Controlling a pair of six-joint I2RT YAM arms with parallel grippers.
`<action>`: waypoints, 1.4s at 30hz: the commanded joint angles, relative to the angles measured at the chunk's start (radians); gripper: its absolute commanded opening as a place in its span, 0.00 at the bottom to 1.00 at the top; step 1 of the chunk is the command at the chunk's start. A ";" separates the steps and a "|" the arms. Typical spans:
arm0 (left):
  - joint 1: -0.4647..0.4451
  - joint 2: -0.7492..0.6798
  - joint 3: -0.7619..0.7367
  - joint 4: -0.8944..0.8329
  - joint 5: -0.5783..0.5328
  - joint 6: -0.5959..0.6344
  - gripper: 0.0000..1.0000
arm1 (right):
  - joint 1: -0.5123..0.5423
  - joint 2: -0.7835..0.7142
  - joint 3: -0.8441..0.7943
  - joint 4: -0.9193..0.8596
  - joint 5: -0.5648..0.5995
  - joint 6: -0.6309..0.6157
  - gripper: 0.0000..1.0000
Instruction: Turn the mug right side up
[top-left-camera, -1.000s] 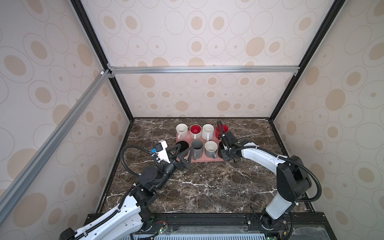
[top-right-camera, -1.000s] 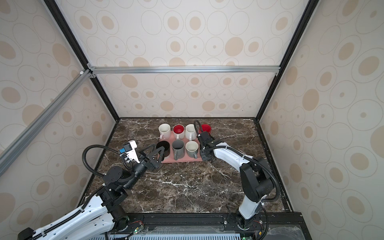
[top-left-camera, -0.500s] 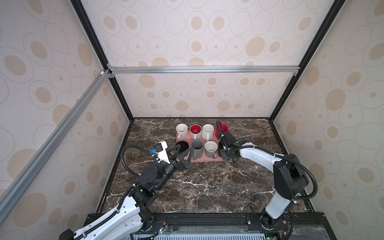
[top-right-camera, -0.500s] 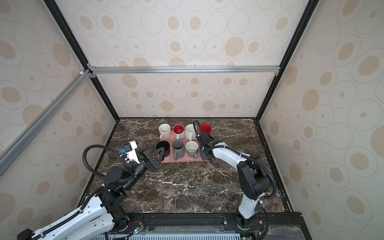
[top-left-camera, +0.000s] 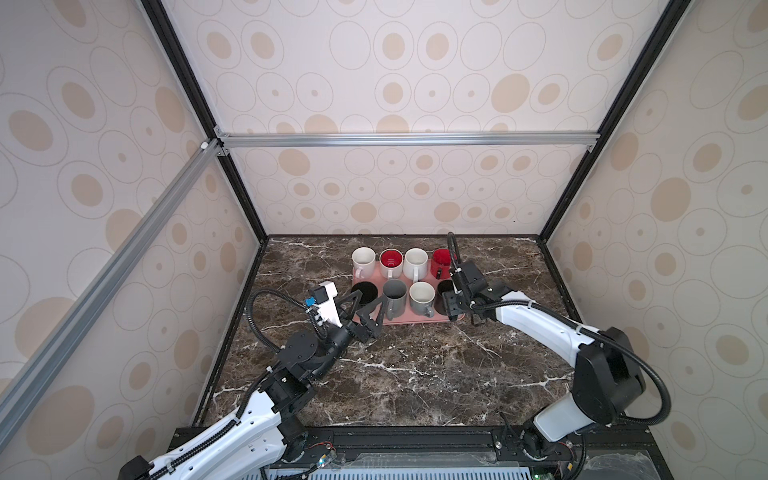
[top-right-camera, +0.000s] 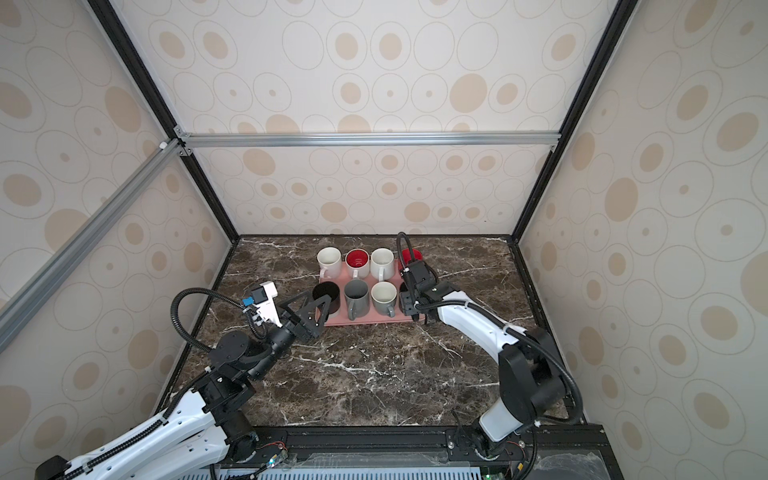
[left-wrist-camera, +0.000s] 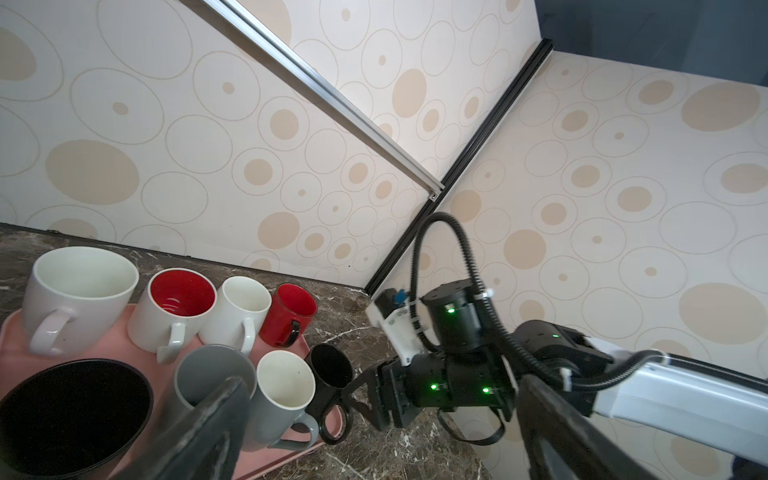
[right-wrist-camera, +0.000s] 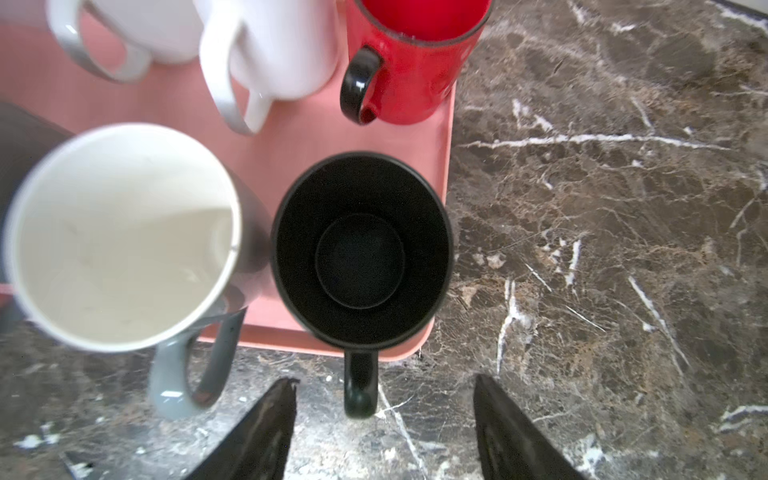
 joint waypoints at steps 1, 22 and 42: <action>0.009 0.028 0.071 -0.065 -0.064 0.051 0.99 | -0.004 -0.109 -0.047 0.039 -0.021 0.038 0.73; 0.464 0.504 0.245 -0.093 -0.345 0.274 0.99 | -0.003 -0.476 -0.270 0.085 0.310 0.221 1.00; 0.615 0.806 -0.195 0.759 -0.423 0.688 1.00 | -0.025 -0.545 -0.364 0.159 0.387 0.196 1.00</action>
